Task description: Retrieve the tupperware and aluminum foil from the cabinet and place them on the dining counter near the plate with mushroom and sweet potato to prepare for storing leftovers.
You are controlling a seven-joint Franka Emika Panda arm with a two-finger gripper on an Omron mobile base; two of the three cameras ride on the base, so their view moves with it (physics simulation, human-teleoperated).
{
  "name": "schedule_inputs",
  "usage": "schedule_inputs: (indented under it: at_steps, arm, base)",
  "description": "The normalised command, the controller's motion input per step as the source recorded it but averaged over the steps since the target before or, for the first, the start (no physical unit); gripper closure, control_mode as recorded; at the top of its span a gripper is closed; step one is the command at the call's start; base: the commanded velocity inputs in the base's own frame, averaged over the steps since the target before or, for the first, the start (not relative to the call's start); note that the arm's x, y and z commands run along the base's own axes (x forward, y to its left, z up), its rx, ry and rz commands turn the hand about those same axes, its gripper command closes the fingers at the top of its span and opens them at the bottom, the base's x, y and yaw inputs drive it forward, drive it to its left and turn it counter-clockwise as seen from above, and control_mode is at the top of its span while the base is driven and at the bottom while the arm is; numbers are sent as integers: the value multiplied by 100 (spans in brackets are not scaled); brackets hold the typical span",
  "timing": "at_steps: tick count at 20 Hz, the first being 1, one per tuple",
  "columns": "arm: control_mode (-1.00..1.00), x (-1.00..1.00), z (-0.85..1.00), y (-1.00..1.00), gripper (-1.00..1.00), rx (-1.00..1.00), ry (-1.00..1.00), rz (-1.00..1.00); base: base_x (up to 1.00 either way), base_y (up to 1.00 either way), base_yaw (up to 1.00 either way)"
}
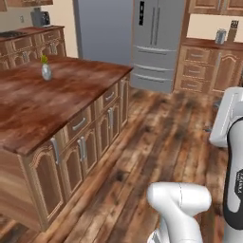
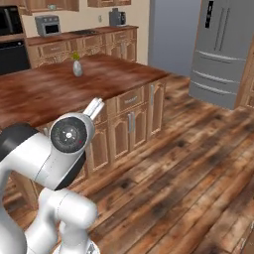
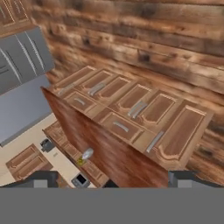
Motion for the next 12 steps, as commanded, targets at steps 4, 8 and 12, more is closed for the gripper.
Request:
schedule_inputs:
  at_steps: [4,8,12]
  arm:
    - [100,0,0,0,-100,0,0,0]
    - [100,0,0,0,-100,0,0,0]
    - [100,0,0,0,-100,0,0,0]
  base:
    - [100,5,-10]
    - [100,-2,-10]
    - [100,-19,-18]
